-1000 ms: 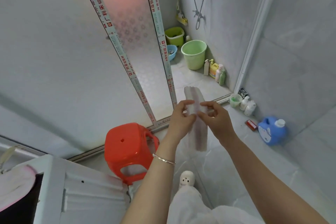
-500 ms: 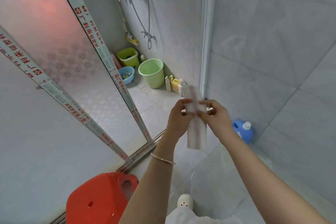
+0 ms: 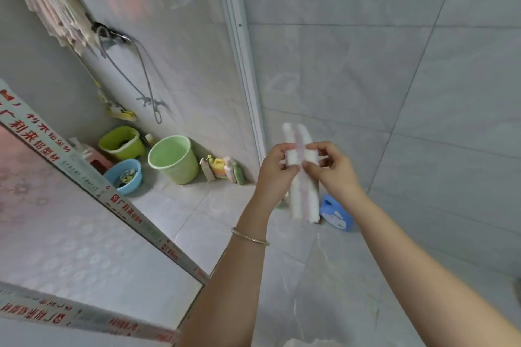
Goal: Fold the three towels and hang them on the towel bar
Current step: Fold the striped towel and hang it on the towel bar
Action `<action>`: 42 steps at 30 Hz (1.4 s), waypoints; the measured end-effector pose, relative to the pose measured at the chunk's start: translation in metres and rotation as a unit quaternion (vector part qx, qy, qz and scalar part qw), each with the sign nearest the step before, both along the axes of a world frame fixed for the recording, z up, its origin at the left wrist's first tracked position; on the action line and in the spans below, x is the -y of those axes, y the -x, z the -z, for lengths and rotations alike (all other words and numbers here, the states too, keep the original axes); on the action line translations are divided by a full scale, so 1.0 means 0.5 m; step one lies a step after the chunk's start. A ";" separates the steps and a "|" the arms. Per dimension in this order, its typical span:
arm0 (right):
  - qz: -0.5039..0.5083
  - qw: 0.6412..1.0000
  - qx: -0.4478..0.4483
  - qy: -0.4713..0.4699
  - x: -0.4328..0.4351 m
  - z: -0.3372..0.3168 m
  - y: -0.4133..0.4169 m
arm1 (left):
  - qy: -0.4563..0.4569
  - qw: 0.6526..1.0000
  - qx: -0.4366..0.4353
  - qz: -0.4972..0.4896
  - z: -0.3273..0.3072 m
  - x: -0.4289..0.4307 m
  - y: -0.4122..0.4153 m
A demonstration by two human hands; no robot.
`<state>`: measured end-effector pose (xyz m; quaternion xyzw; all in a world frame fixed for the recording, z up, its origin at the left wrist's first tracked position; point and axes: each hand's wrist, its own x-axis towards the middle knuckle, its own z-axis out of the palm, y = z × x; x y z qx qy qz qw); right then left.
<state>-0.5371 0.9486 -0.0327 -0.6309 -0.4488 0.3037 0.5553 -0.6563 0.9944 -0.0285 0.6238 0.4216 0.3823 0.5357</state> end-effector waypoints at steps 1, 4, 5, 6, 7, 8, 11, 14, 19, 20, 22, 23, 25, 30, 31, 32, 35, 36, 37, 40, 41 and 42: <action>0.013 1.000 0.000 -0.003 -0.001 -0.003 -0.005 | 0.000 1.000 0.004 0.013 -0.002 -0.008 -0.006; 0.043 0.999 -0.001 -0.006 0.000 -0.011 -0.020 | -0.007 0.999 0.004 0.054 -0.007 -0.029 -0.029; 0.051 0.999 -0.003 -0.003 -0.001 -0.013 -0.025 | -0.013 0.998 0.001 0.066 -0.009 -0.036 -0.038; 0.057 0.998 -0.005 -0.004 -0.002 -0.016 -0.032 | -0.020 0.997 -0.001 0.076 -0.012 -0.043 -0.048; 0.064 0.998 -0.006 -0.005 -0.004 -0.018 -0.040 | -0.025 0.996 -0.001 0.085 -0.016 -0.049 -0.059; 0.070 0.997 -0.007 -0.009 -0.006 -0.021 -0.048 | -0.028 0.995 0.000 0.093 -0.019 -0.054 -0.070; 0.088 0.996 -0.003 -0.019 -0.011 -0.034 -0.075 | -0.033 0.993 0.012 0.115 -0.029 -0.069 -0.102; 0.102 0.994 0.007 -0.031 -0.015 -0.048 -0.108 | -0.042 0.989 0.015 0.138 -0.043 -0.084 -0.138; 0.115 0.992 0.021 -0.057 -0.029 -0.082 -0.172 | -0.055 0.986 0.029 0.156 -0.079 -0.100 -0.204; 0.117 0.991 0.023 -0.059 -0.034 -0.091 -0.185 | -0.057 0.986 0.031 0.154 -0.087 -0.104 -0.217; 0.119 0.991 0.027 -0.060 -0.047 -0.108 -0.213 | -0.061 0.986 0.038 0.151 -0.105 -0.116 -0.243; 0.120 0.990 0.030 -0.063 -0.056 -0.117 -0.227 | -0.062 0.986 0.040 0.149 -0.115 -0.123 -0.257; 0.119 0.990 0.035 -0.072 -0.073 -0.133 -0.258 | -0.067 0.986 0.043 0.148 -0.137 -0.137 -0.285; 0.120 0.987 0.048 -0.092 -0.118 -0.184 -0.347 | -0.098 0.983 0.053 0.149 -0.197 -0.178 -0.367; 0.120 0.987 0.051 -0.095 -0.127 -0.195 -0.366 | -0.102 0.982 0.056 0.148 -0.210 -0.187 -0.385; 0.118 0.986 0.055 -0.100 -0.136 -0.207 -0.385 | -0.107 0.982 0.057 0.147 -0.222 -0.195 -0.403; 0.116 0.984 0.062 -0.122 -0.159 -0.243 -0.441 | -0.125 0.979 0.061 0.148 -0.260 -0.217 -0.457; 0.116 0.983 0.066 -0.130 -0.165 -0.254 -0.459 | -0.130 0.978 0.062 0.150 -0.272 -0.223 -0.475; 0.116 0.981 0.070 -0.136 -0.170 -0.265 -0.478 | -0.138 0.977 0.063 0.150 -0.283 -0.229 -0.494; 0.114 0.978 0.085 -0.151 -0.182 -0.296 -0.535 | -0.161 0.973 0.071 0.149 -0.310 -0.246 -0.551; 0.112 0.977 0.089 -0.156 -0.185 -0.306 -0.553 | -0.167 0.972 0.073 0.149 -0.319 -0.250 -0.568; 0.111 0.976 0.094 -0.161 -0.187 -0.316 -0.569 | -0.171 0.971 0.074 0.150 -0.328 -0.253 -0.585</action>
